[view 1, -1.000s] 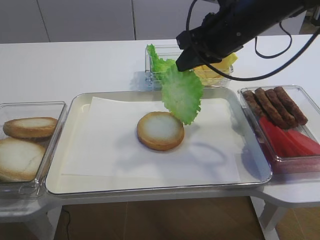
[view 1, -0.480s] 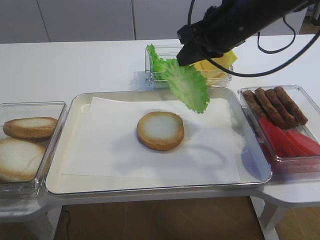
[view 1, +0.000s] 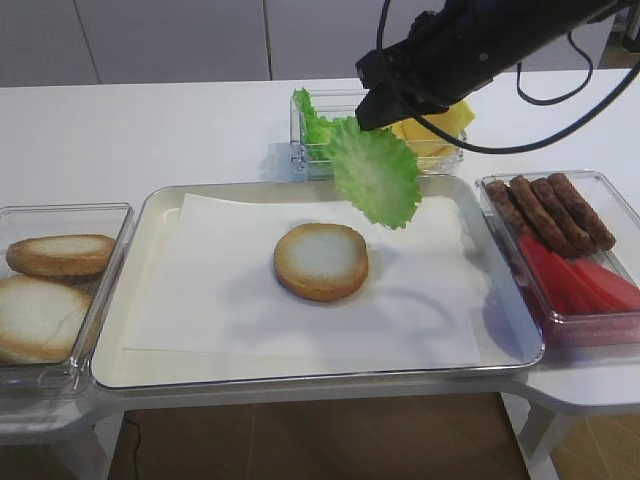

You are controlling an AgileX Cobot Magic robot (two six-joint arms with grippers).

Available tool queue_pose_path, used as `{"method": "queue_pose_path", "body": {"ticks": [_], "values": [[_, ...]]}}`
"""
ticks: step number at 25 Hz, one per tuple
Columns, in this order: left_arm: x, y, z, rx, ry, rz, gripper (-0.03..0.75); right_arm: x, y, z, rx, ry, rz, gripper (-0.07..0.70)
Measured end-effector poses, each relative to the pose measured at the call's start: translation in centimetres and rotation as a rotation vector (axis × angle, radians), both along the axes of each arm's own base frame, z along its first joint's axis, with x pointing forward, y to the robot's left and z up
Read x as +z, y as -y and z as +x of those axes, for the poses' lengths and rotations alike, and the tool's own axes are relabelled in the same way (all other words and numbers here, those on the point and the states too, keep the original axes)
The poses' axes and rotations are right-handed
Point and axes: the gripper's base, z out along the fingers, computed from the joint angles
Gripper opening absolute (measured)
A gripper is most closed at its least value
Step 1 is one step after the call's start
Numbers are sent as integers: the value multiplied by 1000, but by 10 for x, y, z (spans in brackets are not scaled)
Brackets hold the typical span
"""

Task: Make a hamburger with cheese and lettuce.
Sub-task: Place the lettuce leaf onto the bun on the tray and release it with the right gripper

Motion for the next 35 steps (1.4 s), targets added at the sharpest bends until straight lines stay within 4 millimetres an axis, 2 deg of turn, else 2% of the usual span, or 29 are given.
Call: {"method": "queue_pose_path", "body": {"ticks": [12,19,35], "values": [[0,0,0,0,0,0,373,0,0,1,-1,9,-6,35],[0,0,0,0,0,0,373,-13,-1,6,0,-18,-18,36],[0,0,0,0,0,0,373,-18,-6,8,-3,-52,32,35]]}}
